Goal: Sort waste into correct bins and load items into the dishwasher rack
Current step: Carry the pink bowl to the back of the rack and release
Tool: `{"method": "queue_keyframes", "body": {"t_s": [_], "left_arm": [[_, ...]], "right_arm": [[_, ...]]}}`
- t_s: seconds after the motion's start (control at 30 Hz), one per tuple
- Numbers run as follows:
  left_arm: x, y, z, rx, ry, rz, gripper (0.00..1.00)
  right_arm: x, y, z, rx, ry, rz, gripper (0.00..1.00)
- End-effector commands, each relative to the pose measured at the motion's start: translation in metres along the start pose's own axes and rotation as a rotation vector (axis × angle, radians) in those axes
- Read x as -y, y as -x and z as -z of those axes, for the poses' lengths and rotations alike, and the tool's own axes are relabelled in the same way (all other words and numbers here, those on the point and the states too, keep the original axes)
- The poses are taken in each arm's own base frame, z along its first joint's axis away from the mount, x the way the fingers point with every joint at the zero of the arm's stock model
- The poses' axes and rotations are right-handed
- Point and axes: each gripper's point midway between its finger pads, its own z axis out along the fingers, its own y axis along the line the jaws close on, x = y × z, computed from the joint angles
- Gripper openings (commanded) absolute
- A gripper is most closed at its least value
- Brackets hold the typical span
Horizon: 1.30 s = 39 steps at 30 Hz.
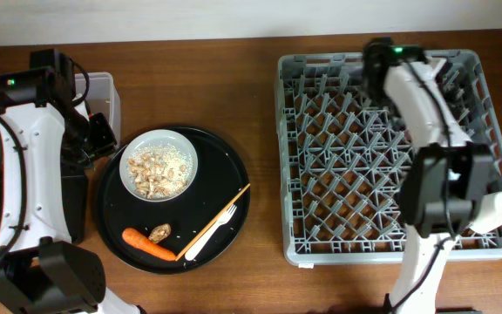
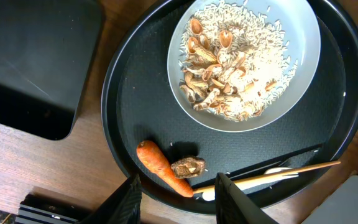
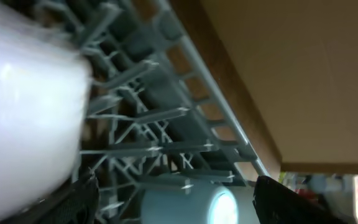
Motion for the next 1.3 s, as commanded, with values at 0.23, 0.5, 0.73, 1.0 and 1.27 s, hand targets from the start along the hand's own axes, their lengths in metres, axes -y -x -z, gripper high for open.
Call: {"method": "queue_keyframes", "body": {"t_s": [0.23,0.5,0.73,1.0,1.27], "left_arm": [[0.001,-0.002,0.009,0.023,-0.018,0.015,0.38],[0.0,-0.001,0.009,0.025,-0.014,0.011,0.39],[0.015,-0.008,0.009,0.016,-0.014,-0.102,0.39],[0.014,-0.009,0.009,0.011,-0.013,-0.101,0.39],[0.014,-0.009,0.009,0.012,-0.014,-0.101,0.39]], "right_arm": [[-0.01,-0.023,0.01,-0.166,0.189,-0.047,0.84],[0.019,-0.012,0.146,-0.057,0.925,0.104,0.99],[0.005,-0.126,0.307,-0.101,1.415,0.568,0.99],[-0.084,-0.268,0.398,-0.349,1.355,0.537,0.99],[-0.182,-0.325,0.336,-0.298,1.181,0.504,0.99]]}}
